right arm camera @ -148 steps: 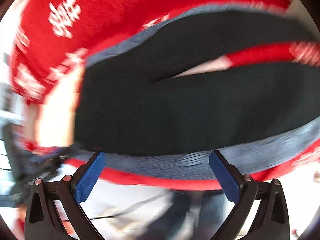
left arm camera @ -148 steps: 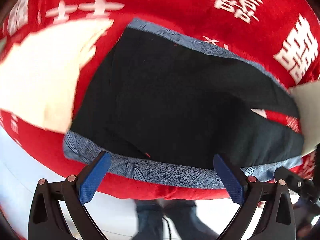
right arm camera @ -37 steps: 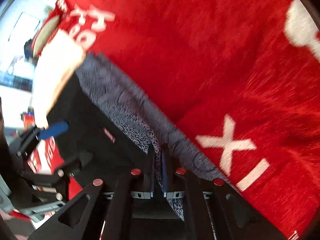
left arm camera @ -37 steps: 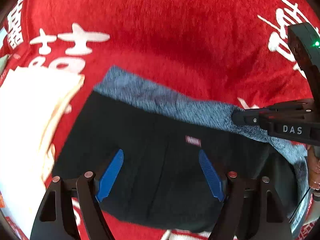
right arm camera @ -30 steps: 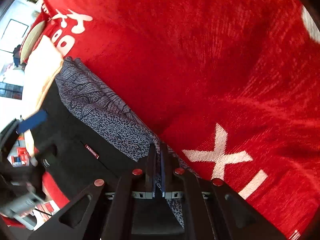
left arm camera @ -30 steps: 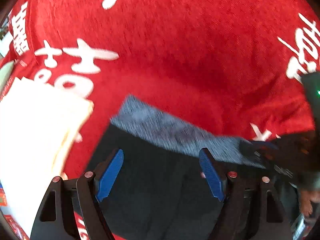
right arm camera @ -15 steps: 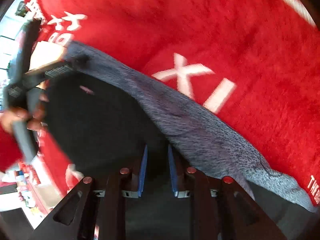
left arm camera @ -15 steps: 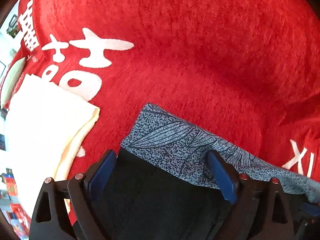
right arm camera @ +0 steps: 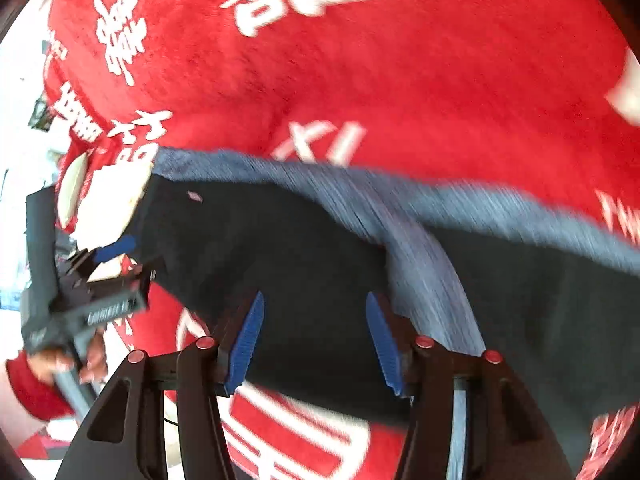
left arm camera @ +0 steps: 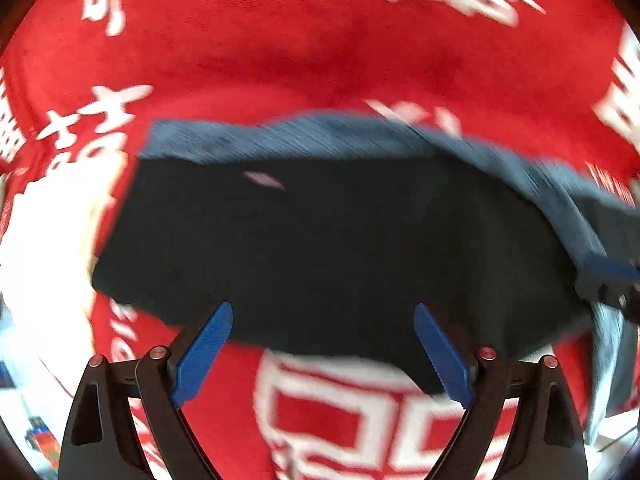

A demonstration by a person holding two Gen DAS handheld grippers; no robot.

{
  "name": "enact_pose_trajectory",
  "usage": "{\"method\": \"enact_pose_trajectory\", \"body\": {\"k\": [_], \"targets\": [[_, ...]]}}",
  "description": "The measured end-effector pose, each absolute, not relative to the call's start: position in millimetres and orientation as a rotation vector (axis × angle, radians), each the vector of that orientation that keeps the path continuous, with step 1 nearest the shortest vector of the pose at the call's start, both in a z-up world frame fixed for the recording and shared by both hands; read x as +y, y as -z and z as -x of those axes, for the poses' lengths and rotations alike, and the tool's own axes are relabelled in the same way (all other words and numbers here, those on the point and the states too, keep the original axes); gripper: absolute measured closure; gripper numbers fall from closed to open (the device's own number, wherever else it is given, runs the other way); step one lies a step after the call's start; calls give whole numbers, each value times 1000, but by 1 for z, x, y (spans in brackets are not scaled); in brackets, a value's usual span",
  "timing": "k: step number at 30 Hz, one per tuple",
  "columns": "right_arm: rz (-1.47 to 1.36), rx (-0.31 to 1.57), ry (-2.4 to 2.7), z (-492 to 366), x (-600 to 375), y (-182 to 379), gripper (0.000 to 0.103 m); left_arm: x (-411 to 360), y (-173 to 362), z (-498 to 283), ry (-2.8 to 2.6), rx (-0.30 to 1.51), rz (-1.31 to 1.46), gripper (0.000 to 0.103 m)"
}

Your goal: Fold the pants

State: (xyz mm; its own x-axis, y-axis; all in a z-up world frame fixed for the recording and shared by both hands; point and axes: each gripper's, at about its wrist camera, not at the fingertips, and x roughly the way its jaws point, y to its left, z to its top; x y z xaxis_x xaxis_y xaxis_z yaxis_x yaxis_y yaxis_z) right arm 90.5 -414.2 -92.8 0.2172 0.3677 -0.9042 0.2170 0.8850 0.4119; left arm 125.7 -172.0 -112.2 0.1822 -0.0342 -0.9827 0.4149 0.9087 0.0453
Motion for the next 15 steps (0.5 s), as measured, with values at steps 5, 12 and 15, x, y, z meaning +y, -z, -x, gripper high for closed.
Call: {"method": "enact_pose_trajectory", "body": {"k": [5, 12, 15], "targets": [[-576, 1361, 14, -27, -428, 88, 46, -204, 116, -71, 434, 1414, -357, 10], [-657, 1347, 200, 53, -437, 87, 46, -241, 115, -28, 558, 1415, -408, 10], [-698, 1327, 287, 94, -438, 86, 46, -251, 120, -12, 586, 1443, -449, 10]]}}
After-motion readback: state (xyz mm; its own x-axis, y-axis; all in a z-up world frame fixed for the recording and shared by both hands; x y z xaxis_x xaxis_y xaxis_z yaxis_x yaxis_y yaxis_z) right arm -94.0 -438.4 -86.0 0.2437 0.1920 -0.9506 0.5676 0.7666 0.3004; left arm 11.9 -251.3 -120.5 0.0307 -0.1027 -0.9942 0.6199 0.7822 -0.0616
